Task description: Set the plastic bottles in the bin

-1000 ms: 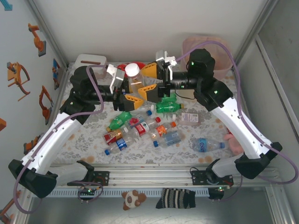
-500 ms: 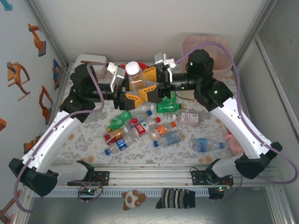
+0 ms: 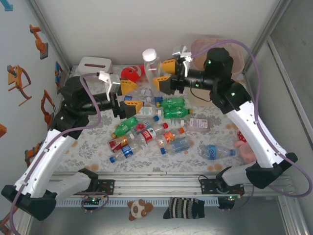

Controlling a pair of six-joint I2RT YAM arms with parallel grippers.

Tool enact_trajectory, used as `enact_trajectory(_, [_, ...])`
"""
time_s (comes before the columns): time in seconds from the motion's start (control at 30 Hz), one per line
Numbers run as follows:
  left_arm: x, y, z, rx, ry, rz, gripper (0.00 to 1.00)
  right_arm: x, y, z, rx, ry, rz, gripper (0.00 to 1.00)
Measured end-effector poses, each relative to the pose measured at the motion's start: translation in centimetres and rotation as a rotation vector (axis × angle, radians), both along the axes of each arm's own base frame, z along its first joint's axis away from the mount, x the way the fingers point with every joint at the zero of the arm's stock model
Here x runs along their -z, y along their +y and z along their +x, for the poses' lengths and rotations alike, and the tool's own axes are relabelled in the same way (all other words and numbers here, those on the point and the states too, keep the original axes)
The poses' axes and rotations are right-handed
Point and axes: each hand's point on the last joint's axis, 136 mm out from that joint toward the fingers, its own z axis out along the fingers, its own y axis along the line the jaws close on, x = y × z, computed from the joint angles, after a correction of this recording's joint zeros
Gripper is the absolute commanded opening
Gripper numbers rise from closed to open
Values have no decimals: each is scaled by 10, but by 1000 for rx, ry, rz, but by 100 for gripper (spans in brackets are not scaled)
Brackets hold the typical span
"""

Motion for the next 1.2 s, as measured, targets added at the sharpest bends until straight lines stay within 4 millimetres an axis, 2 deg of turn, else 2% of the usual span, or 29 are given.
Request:
enact_trajectory(0.13, [15,13,25,-146,43,43,83,-13,-42,49,230,15,13,61])
enact_trajectory(0.23, [30,19,40,-230,83,80,82,-20,-83,96,442,47,27,61])
enact_trajectory(0.3, [38,21,46,-259,105,100,82,-17,-109,128,568,78,25,61])
enact_trajectory(0.43, [50,23,52,-289,131,124,82,7,-151,185,763,180,-2,59])
enact_trajectory(0.6, [58,26,59,-328,146,144,82,64,-200,245,973,335,-82,58])
enact_trajectory(0.8, [72,27,68,-359,176,175,81,133,-233,280,1081,477,-205,57])
enact_trajectory(1.03, [92,26,77,-373,215,215,81,206,-248,299,1092,590,-395,57])
enact_trajectory(1.2, [110,23,85,-378,252,253,81,255,-251,302,1074,667,-515,57])
